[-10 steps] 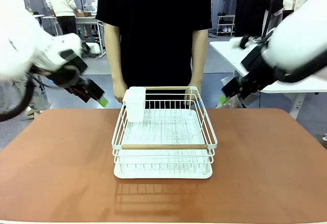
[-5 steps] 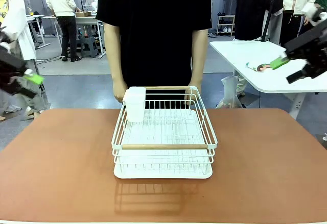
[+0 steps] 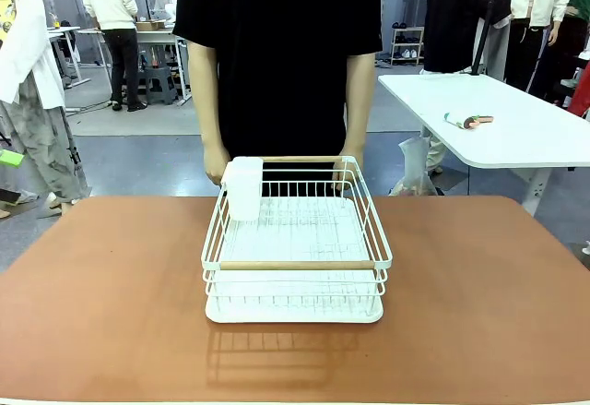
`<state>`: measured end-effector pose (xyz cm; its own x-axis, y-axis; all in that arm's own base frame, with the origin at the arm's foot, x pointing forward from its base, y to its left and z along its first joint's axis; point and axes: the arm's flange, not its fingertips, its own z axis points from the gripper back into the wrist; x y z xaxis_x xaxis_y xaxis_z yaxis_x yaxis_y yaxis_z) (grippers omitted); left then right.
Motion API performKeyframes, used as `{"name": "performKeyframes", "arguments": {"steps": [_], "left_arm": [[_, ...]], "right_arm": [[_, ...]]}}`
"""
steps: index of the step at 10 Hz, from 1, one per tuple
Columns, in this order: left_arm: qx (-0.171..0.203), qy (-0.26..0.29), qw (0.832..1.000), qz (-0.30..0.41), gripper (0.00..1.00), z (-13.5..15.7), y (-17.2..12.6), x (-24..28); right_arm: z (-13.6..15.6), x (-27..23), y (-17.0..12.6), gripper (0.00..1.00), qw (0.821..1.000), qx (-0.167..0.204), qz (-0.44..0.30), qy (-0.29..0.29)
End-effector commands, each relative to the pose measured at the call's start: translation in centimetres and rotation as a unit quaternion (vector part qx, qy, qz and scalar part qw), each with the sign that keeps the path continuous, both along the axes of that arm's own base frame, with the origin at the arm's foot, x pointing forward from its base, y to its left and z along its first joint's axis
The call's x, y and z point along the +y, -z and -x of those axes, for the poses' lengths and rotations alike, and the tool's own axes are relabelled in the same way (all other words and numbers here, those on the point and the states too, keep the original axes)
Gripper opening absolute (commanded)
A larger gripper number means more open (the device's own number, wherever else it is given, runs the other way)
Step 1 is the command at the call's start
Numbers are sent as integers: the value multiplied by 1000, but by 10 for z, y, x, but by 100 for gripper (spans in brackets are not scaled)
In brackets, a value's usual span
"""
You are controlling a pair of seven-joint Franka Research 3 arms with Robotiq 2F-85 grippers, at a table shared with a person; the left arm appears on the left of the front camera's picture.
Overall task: Clean the table.
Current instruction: Pick up the Lint Roller when the human hands it over.
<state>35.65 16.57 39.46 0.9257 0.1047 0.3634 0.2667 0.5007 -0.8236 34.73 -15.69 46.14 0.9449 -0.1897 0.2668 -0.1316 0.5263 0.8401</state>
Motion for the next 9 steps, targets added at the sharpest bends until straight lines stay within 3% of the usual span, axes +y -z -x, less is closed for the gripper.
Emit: {"name": "performKeyframes", "arguments": {"steps": [1,4,9], "left_arm": [[-10,0,1000,19,100,-12,0,11],[4,-17,999,37,100,-15,2,20],[-3,-18,999,50,100,-19,2,20]], "right_arm": [[-10,-37,17,100,998,-2,-57,12],[-3,-87,47,100,995,1,-103,13],[-11,-102,72,100,994,23,-103,21]]}}
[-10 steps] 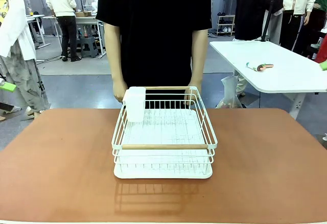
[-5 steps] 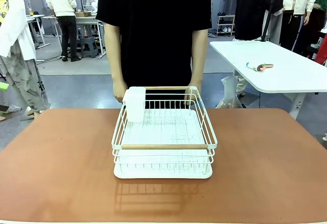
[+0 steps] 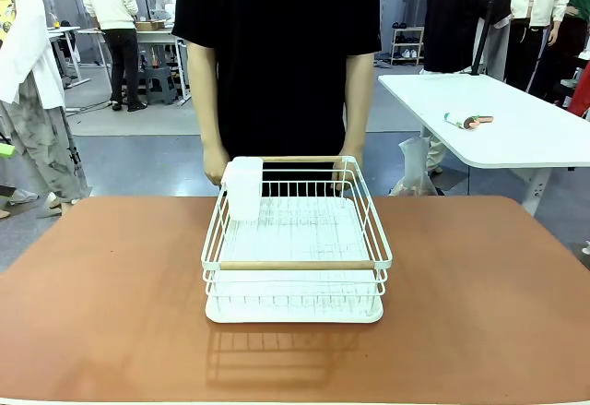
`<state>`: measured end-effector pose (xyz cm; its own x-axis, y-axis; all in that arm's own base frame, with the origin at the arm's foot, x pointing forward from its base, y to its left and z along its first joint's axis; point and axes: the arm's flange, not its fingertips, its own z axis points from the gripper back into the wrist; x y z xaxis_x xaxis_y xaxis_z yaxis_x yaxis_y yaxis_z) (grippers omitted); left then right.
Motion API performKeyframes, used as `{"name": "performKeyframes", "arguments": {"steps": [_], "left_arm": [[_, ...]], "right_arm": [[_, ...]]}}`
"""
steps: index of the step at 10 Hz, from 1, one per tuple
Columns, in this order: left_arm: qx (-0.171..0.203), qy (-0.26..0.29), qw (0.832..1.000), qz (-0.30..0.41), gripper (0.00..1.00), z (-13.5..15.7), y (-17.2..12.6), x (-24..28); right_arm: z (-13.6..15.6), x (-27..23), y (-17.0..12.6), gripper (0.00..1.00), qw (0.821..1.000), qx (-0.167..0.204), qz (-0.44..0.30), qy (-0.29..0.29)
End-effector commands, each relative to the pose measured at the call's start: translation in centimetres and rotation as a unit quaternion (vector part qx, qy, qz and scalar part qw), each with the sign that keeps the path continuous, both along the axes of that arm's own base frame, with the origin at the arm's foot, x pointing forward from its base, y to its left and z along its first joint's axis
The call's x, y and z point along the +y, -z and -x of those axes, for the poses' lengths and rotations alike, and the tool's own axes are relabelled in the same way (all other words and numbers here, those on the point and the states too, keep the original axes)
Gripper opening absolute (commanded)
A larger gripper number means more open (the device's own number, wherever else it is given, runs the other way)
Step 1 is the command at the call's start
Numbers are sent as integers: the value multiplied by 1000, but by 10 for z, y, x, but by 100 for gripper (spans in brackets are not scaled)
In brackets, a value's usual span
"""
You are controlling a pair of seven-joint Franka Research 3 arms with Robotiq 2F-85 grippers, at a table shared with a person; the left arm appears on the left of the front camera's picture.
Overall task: Clean the table.
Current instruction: Pick up the Lint Roller when the human hands it over.
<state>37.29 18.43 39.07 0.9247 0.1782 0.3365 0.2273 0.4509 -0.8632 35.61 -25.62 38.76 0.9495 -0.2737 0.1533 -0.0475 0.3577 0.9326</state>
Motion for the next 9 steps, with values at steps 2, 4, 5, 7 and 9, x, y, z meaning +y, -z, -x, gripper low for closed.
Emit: {"name": "performKeyframes", "arguments": {"steps": [2,4,5,7,9], "left_arm": [[-15,5,1000,15,100,-1,0,0],[-19,9,1000,1,100,1,2,-6],[1,5,1000,1,100,-1,0,-4],[1,5,1000,1,100,-1,0,-4],[1,5,1000,1,100,-1,0,-4]], "right_arm": [[-4,-2,2,100,1000,-15,-6,5],[-7,-2,8,100,1000,-12,-10,7],[-3,-2,4,100,1000,2,-4,7],[-3,-2,4,100,1000,2,-4,7],[-3,-2,4,100,1000,2,-4,7]]}}
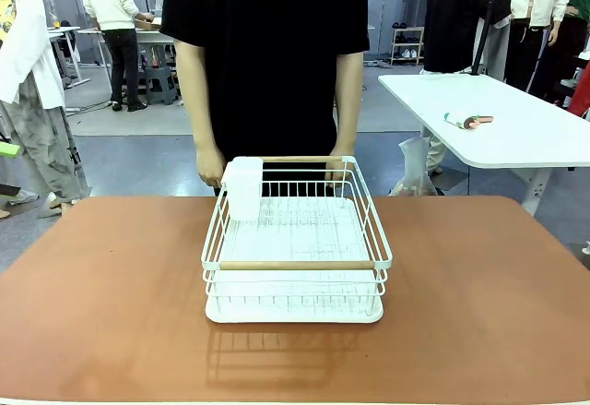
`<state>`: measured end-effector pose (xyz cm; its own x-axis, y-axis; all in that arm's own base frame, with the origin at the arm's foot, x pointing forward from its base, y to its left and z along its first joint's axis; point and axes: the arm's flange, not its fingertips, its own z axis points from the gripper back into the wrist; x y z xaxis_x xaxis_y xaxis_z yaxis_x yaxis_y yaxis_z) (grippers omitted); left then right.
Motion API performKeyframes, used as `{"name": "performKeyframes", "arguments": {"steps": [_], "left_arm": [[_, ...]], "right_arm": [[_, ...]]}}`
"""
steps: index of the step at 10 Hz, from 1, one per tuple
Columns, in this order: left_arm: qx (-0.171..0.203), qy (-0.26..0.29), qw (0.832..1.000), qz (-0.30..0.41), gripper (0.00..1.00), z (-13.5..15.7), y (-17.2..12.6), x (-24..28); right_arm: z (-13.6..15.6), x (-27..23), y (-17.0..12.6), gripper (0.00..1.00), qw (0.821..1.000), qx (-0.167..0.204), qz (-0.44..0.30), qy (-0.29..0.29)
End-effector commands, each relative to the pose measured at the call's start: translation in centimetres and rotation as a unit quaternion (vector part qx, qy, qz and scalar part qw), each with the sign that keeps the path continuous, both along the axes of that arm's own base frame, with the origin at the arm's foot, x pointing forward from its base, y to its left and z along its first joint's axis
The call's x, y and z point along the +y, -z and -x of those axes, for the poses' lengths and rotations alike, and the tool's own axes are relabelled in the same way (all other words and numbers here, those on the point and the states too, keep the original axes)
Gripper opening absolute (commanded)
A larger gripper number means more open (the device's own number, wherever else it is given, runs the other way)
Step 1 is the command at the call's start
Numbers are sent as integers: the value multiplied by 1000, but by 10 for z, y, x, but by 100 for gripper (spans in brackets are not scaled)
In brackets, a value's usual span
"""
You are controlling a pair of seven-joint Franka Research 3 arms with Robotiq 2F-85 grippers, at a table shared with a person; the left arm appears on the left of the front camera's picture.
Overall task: Clean the table.
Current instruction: Pick up the Lint Roller when the human hands it over.
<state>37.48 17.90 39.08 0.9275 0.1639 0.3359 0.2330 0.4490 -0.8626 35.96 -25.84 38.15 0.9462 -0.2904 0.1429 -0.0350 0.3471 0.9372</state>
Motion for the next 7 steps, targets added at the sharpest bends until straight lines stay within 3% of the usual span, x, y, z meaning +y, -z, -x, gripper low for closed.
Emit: {"name": "performKeyframes", "arguments": {"steps": [1,7], "left_arm": [[0,-2,1000,2,100,1,0,2],[0,-2,1000,2,100,1,0,2]], "right_arm": [[1,0,-2,100,1000,-2,2,-1],[1,0,-2,100,1000,-2,2,-1]]}}
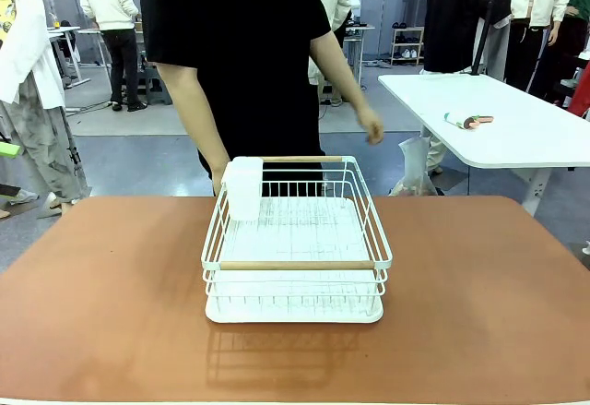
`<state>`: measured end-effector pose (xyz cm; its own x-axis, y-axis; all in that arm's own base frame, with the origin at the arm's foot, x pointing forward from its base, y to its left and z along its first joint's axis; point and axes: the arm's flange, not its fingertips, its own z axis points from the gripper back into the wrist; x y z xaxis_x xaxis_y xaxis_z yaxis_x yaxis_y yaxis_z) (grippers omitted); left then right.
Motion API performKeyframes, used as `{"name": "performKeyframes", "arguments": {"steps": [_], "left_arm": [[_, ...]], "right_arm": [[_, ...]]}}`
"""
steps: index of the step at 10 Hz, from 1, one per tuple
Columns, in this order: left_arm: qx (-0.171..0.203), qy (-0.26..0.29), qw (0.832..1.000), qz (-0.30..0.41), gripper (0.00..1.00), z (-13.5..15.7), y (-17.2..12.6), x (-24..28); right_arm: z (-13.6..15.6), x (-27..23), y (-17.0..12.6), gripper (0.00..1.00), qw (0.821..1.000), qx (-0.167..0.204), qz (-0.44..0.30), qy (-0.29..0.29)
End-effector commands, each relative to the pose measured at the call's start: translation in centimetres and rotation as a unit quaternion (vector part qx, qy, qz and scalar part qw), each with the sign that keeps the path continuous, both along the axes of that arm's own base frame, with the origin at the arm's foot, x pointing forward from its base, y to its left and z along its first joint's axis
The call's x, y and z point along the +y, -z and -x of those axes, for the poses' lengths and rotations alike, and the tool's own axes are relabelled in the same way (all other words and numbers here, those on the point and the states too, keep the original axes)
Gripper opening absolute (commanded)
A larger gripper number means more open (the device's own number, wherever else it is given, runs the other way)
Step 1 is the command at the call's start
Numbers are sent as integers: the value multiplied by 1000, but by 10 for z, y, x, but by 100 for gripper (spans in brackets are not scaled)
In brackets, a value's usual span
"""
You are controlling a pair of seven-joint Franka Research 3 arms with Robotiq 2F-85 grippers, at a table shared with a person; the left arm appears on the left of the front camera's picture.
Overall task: Clean the table.
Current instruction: Pick up the Lint Roller when the human hands it over.
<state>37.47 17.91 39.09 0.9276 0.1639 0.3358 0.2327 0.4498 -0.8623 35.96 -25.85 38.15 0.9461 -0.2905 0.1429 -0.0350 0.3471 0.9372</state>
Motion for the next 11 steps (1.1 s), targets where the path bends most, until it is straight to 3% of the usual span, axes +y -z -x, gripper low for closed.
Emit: {"name": "performKeyframes", "arguments": {"steps": [1,2,3,5,9,10,11], "left_arm": [[0,-2,1000,2,100,1,0,1],[0,0,1000,0,100,0,0,0],[55,-20,998,8,100,-6,-4,16],[97,-26,994,41,100,-4,-2,39],[105,-54,991,59,100,-6,2,50],[111,-37,991,60,100,-6,6,47],[95,-51,993,38,100,-4,5,46]], "right_arm": [[1,0,-2,100,1000,-2,2,-1],[0,0,0,100,1000,0,0,0],[5,-14,-7,100,1000,3,-5,8],[7,-30,-6,100,1000,4,-25,18],[11,-29,-1,100,1000,3,-16,17],[11,-29,-1,100,1000,3,-16,17],[11,-29,-1,100,1000,3,-16,17]]}}
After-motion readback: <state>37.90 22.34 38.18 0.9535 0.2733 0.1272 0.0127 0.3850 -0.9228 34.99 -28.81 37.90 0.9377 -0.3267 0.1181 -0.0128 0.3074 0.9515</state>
